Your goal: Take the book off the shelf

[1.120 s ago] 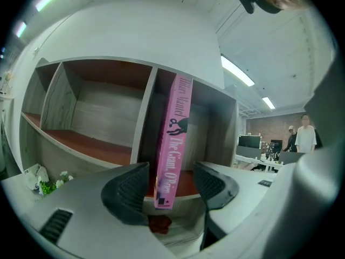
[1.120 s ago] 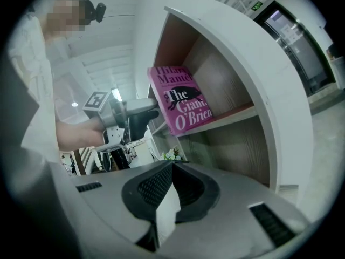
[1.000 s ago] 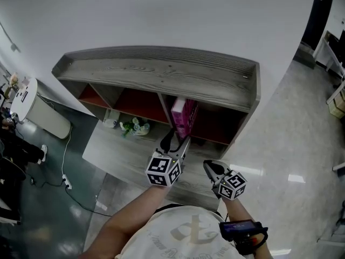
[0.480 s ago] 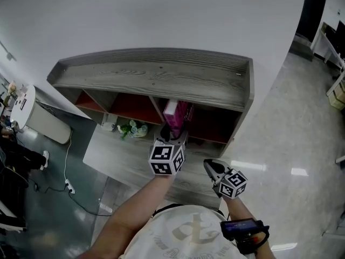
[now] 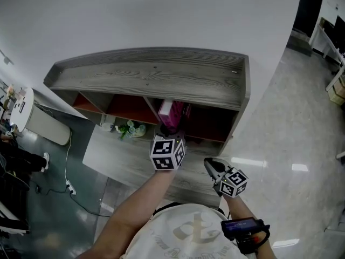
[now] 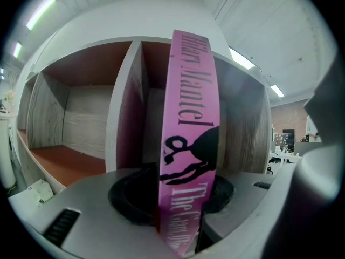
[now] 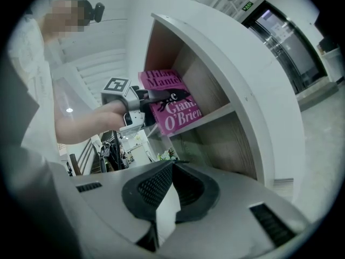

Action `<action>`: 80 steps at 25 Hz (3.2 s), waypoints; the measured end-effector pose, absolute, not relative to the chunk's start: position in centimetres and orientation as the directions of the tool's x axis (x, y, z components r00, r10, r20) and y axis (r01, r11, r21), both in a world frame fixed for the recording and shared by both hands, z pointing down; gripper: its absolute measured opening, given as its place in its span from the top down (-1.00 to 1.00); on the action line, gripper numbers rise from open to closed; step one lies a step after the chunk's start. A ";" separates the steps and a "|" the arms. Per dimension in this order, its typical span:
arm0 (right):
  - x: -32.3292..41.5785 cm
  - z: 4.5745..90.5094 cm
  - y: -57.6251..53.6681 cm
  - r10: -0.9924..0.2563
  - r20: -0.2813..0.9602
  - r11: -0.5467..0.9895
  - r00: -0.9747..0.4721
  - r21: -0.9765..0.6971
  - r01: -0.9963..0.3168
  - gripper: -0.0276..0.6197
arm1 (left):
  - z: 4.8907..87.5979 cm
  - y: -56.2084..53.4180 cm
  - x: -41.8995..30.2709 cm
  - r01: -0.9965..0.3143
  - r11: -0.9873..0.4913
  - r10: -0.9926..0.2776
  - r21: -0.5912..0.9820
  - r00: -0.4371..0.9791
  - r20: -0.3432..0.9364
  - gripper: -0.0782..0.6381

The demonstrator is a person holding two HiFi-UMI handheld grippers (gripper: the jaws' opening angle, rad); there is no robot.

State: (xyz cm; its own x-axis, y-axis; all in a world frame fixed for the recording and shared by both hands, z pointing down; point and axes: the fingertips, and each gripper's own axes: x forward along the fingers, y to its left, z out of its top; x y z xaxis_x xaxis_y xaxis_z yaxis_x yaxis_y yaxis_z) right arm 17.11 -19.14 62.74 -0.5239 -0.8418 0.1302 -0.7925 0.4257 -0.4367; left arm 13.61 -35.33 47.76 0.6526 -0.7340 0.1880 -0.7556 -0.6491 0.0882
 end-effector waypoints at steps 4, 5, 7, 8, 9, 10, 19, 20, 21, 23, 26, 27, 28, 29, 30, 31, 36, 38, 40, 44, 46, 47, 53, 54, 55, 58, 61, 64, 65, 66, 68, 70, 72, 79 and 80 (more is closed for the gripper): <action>17.5 63.1 -18.9 -0.844 0.133 0.417 -0.519 -0.445 -0.792 0.90 | 47.8 -35.5 13.7 -0.759 -0.647 -0.739 0.075 0.649 0.181 0.32; 17.5 63.2 -18.9 -0.844 0.133 0.416 -0.519 -0.447 -0.792 0.90 | 47.8 -35.5 13.7 -0.759 -0.647 -0.740 0.070 0.648 0.182 0.33; 17.6 63.2 -18.9 -0.844 0.132 0.416 -0.519 -0.449 -0.791 0.90 | 47.9 -35.5 13.6 -0.759 -0.648 -0.741 0.063 0.647 0.182 0.34; 17.5 63.2 -18.9 -0.844 0.132 0.417 -0.520 -0.449 -0.790 0.90 | 47.8 -35.5 13.5 -0.760 -0.647 -0.741 0.061 0.646 0.181 0.34; 17.5 63.2 -18.9 -0.843 0.132 0.418 -0.521 -0.449 -0.790 0.90 | 47.8 -35.5 13.4 -0.760 -0.647 -0.742 0.061 0.646 0.179 0.34; 17.4 63.1 -18.9 -0.843 0.131 0.418 -0.522 -0.449 -0.789 0.90 | 47.8 -35.4 13.3 -0.761 -0.646 -0.743 0.061 0.645 0.178 0.34; 16.8 63.0 -18.6 -0.836 0.138 0.427 -0.531 -0.444 -0.788 0.90 | 47.5 -33.7 12.0 -0.739 -0.669 -0.726 0.075 0.672 0.147 0.35; 16.7 63.0 -18.5 -0.836 0.139 0.426 -0.530 -0.443 -0.789 0.90 | 47.4 -33.5 11.8 -0.735 -0.673 -0.722 0.077 0.677 0.143 0.35; 16.7 62.9 -18.5 -0.836 0.141 0.427 -0.530 -0.440 -0.790 0.90 | 47.4 -33.3 11.6 -0.732 -0.676 -0.720 0.081 0.680 0.139 0.35; 16.6 62.7 -18.4 -0.835 0.143 0.430 -0.531 -0.433 -0.792 0.90 | 47.2 -33.0 11.2 -0.727 -0.681 -0.716 0.088 0.686 0.131 0.35; 16.4 62.6 -18.4 -0.836 0.147 0.428 -0.529 -0.428 -0.796 0.90 | 47.1 -32.4 10.7 -0.713 -0.696 -0.702 0.089 0.701 0.124 0.35; 16.3 62.6 -18.3 -0.837 0.149 0.426 -0.527 -0.427 -0.797 0.90 | 47.2 -32.3 10.5 -0.706 -0.703 -0.695 0.091 0.708 0.124 0.35; 16.2 62.6 -18.3 -0.837 0.151 0.424 -0.525 -0.427 -0.799 0.90 | 47.2 -32.1 10.3 -0.699 -0.709 -0.688 0.093 0.715 0.123 0.35; 16.0 62.5 -18.2 -0.838 0.152 0.423 -0.524 -0.425 -0.800 0.90 | 47.3 -32.0 10.1 -0.692 -0.716 -0.681 0.096 0.722 0.123 0.35; 15.9 62.5 -18.2 -0.839 0.154 0.422 -0.523 -0.424 -0.802 0.90 | 47.3 -31.8 9.9 -0.686 -0.721 -0.675 0.099 0.727 0.123 0.35; 15.7 62.3 -18.3 -0.839 0.155 0.422 -0.522 -0.422 -0.803 0.90 | 47.3 -31.6 9.6 -0.681 -0.725 -0.670 0.103 0.732 0.122 0.35; 14.6 61.8 -18.4 -0.836 0.160 0.428 -0.525 -0.410 -0.806 0.90 | 47.2 -30.9 8.2 -0.652 -0.750 -0.643 0.115 0.758 0.108 0.35; 14.2 61.7 -18.2 -0.835 0.167 0.426 -0.524 -0.407 -0.808 0.90 | 47.1 -30.4 7.8 -0.634 -0.764 -0.626 0.120 0.774 0.096 0.35; 13.6 61.6 -18.1 -0.835 0.173 0.424 -0.522 -0.403 -0.811 0.90 | 47.0 -30.0 7.1 -0.615 -0.779 -0.609 0.126 0.789 0.085 0.35; 12.4 61.3 -18.5 -0.837 0.175 0.426 -0.519 -0.388 -0.817 0.90 | 47.0 -29.7 5.4 -0.599 -0.789 -0.596 0.134 0.800 0.069 0.35; 12.0 61.1 -18.4 -0.839 0.179 0.421 -0.513 -0.383 -0.822 0.90 | 47.2 -29.4 4.6 -0.592 -0.793 -0.589 0.143 0.805 0.065 0.35; 11.8 61.1 -18.3 -0.841 0.181 0.417 -0.509 -0.381 -0.825 0.90 | 47.3 -29.2 4.3 -0.587 -0.796 -0.585 0.147 0.809 0.064 0.35; 10.7 60.6 -17.9 -0.853 0.190 0.396 -0.486 -0.372 -0.840 0.90 | 47.8 -27.9 2.0 -0.554 -0.821 -0.552 0.141 0.832 0.057 0.35; 10.5 60.5 -17.8 -0.854 0.192 0.393 -0.483 -0.370 -0.842 0.90 | 47.9 -27.7 1.6 -0.551 -0.823 -0.548 0.141 0.834 0.057 0.35; 10.2 60.4 -17.7 -0.855 0.194 0.390 -0.481 -0.369 -0.844 0.90 | 48.1 -27.5 1.3 -0.548 -0.825 -0.545 0.142 0.836 0.058 0.35; 9.7 60.2 -17.3 -0.859 0.197 0.383 -0.472 -0.364 -0.849 0.90 | 48.9 -26.7 0.1 -0.539 -0.829 -0.535 0.149 0.842 0.068 0.35; 9.2 60.1 -16.8 -0.863 0.202 0.374 -0.463 -0.360 -0.855 0.90 | 49.9 -25.8 -0.9 -0.528 -0.834 -0.522 0.159 0.849 0.084 0.35; 8.6 60.0 -16.3 -0.867 0.201 0.369 -0.456 -0.356 -0.859 0.90 | 50.9 -25.0 -1.8 -0.519 -0.839 -0.510 0.164 0.855 0.099 0.35; 8.5 59.9 -16.1 -0.869 0.200 0.367 -0.453 -0.355 -0.860 0.90 | 51.3 -24.7 -2.1 -0.518 -0.839 -0.507 0.165 0.856 0.105 0.35; 8.3 59.9 -15.9 -0.870 0.199 0.365 -0.451 -0.354 -0.861 0.90 | 51.6 -24.4 -2.4 -0.517 -0.840 -0.505 0.166 0.856 0.111 0.35; 8.3 59.8 -15.6 -0.874 0.197 0.360 -0.444 -0.350 -0.865 0.90 | 52.3 -23.9 -3.0 -0.515 -0.840 -0.501 0.170 0.857 0.119 0.35; 8.4 59.6 -15.2 -0.881 0.191 0.354 -0.434 -0.345 -0.869 0.90 | 52.8 -23.4 -3.5 -0.513 -0.841 -0.498 0.173 0.858 0.125 0.35; 8.3 59.5 -14.6 -0.886 0.186 0.344 -0.424 -0.347 -0.873 0.90 | 53.5 -22.8 -4.2 -0.509 -0.842 -0.490 0.176 0.860 0.142 0.35; 8.6 59.5 -12.3 -0.901 0.201 0.301 -0.385 -0.350 -0.887 0.90 | 55.7 -20.8 -6.3 -0.493 -0.847 -0.459 0.198 0.867 0.196 0.35; 8.6 59.6 -12.1 -0.902 0.202 0.296 -0.380 -0.350 -0.889 0.90 | 55.9 -20.7 -6.6 -0.494 -0.846 -0.458 0.200 0.866 0.201 0.35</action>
